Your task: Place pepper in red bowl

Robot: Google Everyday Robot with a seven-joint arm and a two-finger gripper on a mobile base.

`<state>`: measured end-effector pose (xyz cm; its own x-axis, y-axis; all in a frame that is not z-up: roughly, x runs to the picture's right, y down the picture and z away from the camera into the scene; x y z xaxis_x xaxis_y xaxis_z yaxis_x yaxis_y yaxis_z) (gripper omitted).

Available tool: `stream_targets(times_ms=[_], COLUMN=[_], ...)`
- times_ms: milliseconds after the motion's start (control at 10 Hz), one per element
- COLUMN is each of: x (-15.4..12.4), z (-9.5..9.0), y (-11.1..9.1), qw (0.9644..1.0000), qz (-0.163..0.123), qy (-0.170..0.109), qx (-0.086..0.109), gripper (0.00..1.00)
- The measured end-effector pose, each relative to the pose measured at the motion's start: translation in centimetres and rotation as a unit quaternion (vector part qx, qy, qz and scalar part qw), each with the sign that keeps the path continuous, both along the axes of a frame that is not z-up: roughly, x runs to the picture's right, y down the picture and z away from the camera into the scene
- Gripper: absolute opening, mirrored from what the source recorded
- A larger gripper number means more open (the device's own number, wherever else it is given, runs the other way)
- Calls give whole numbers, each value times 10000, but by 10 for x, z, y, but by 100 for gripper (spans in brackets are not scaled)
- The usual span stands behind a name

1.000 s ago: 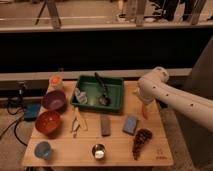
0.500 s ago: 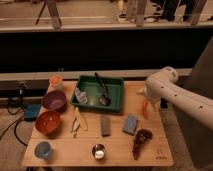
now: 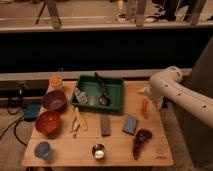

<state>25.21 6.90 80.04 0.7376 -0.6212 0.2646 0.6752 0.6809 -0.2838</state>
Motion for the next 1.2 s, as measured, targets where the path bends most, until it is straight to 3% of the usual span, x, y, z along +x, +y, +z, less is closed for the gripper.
stream_targets(times_ms=[300, 800, 1000, 1200], x=[-1, -17, -21, -20], z=[7, 62, 66, 65], y=[9, 65, 72, 72], qw=[9998, 9954, 9930, 9931], qz=[-132, -667, -818, -803], qy=[-76, -419, -507, -500], qx=[-104, -546, -683, -687], gripper=[80, 80, 80, 80])
